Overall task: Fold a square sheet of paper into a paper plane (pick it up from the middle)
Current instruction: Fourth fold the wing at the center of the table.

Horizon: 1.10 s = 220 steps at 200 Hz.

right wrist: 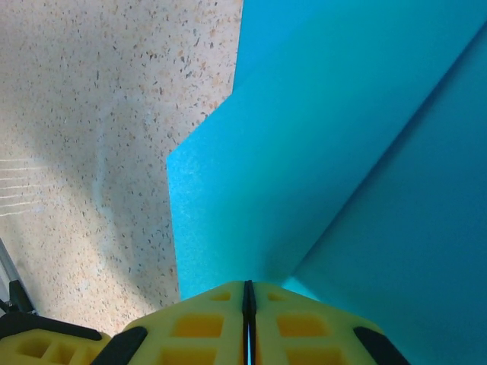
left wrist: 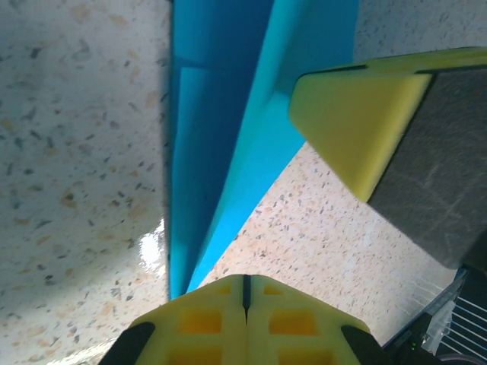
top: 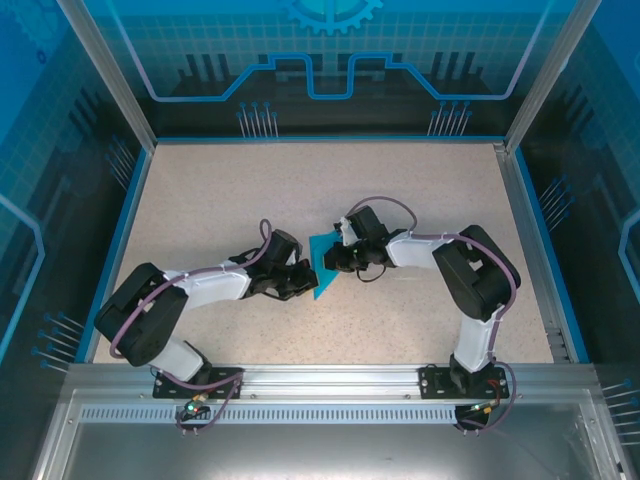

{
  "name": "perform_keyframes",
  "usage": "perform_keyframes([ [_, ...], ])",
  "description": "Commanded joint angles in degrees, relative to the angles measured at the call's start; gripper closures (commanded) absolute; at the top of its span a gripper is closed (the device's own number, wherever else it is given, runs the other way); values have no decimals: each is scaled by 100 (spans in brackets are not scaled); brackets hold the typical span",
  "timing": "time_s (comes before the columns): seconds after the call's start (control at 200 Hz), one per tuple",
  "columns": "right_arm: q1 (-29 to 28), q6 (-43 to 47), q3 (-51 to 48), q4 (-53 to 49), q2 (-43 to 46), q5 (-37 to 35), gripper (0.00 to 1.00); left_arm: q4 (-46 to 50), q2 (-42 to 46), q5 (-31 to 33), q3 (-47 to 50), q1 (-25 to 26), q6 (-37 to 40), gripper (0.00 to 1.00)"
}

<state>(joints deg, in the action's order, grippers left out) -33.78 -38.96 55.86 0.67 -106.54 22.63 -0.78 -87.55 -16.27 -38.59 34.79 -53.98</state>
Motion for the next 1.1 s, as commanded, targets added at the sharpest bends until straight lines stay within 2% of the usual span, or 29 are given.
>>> perform_keyframes([
  [0.0,-73,-18,-68,58,222,141,90,-170,-172,38,-191,10,-7,97],
  [0.32,-156,90,189,-13,-103,300,89,-58,-624,427,-394,2,148,100],
  [0.53,-186,203,414,-166,-409,321,90,13,-781,406,-257,1,116,100],
  [0.705,-160,322,651,-388,-737,238,90,435,-772,434,-202,-2,140,100],
  [0.905,106,382,886,-479,-939,53,90,1050,-890,415,-254,-3,201,100],
  [1.095,496,398,1273,-612,-1214,-42,90,1220,-1008,351,-229,19,286,100],
])
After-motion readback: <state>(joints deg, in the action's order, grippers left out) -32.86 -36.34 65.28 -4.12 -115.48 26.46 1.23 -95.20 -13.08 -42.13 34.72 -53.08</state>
